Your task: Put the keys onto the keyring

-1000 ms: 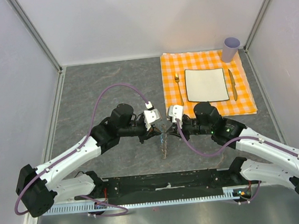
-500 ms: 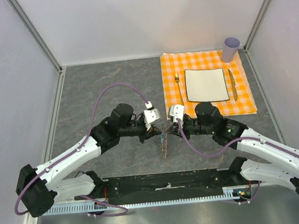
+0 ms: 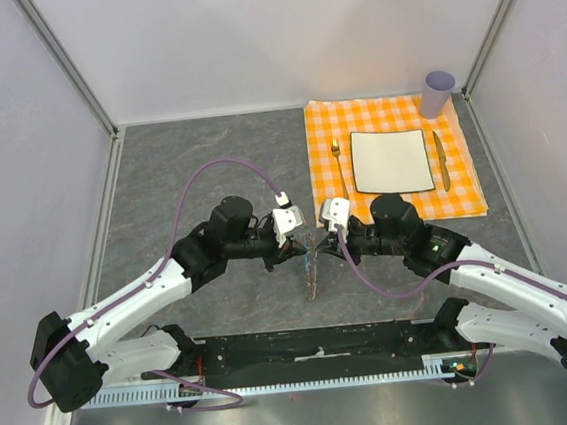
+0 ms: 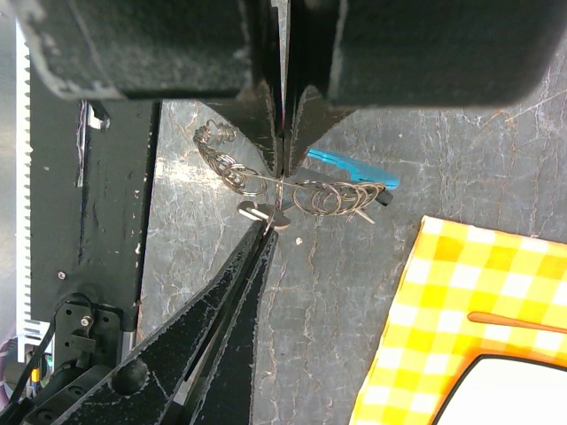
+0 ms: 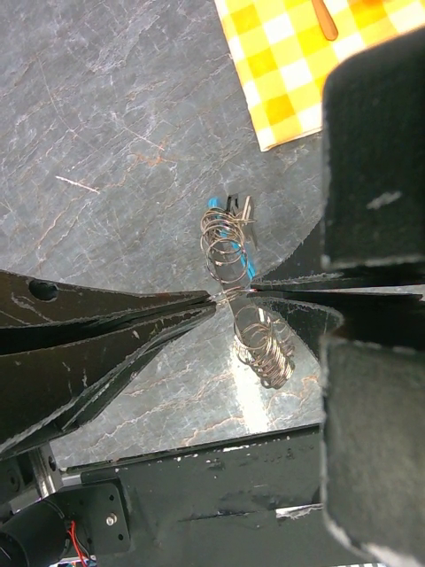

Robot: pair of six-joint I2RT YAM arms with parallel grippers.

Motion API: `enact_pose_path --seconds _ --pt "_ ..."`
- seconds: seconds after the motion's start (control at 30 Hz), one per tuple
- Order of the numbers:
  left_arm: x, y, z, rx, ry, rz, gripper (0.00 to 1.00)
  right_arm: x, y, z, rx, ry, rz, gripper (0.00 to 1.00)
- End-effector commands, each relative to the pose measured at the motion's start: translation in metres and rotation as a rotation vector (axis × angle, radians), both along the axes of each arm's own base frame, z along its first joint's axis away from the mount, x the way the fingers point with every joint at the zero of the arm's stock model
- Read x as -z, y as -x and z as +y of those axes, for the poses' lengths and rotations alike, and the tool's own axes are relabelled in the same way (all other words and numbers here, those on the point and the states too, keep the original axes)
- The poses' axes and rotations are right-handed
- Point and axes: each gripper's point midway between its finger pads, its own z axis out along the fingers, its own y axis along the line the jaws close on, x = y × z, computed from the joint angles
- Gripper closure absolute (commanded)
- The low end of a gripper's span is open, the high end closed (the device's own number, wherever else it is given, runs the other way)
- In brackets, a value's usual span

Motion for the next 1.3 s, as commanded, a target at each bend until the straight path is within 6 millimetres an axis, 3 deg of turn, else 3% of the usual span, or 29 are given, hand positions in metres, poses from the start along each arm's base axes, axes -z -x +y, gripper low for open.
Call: enact_pose_path --seconds 0.0,1.27 --pt "-0.0201 -0.0016 -0.0055 -0.001 0.066 -0.036 0.98 -0.0094 -0.0018 0.0015 0.003 -0.026 -0.035 1.0" --pt "-0.0273 0.0054 -0.0096 0.041 0.102 -0.033 0.98 -0.0049 0.0051 0.0085 -0.052 -0.029 -0.006 1.0"
